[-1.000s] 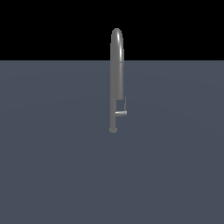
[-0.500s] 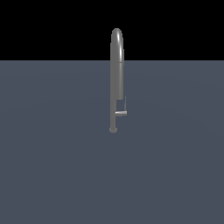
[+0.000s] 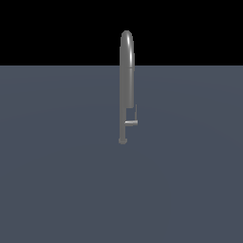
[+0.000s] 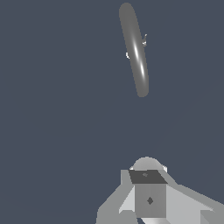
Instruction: Turn on the faucet by rotating a designated handle.
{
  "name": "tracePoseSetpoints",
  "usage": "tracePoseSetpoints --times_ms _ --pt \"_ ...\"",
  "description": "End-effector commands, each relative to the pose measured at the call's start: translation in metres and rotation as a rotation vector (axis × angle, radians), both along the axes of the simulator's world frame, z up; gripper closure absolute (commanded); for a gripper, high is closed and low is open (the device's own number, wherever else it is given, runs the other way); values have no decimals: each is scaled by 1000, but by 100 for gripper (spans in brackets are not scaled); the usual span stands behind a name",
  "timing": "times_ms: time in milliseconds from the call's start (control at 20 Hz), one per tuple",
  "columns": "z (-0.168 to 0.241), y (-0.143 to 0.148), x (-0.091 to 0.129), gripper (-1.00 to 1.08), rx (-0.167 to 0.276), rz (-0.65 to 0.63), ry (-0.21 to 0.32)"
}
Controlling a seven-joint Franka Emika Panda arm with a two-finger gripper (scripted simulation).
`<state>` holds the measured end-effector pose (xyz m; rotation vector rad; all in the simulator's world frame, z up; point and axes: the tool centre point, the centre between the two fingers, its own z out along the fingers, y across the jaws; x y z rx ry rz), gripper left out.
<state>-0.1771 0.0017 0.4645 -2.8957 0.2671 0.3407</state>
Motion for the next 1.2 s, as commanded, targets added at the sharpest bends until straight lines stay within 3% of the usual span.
tracePoseSetpoints --times_ms 0,1150 --pt "-5 -2 14 108 32 -35 37" --pt "-87 -29 133 108 356 -375 401"
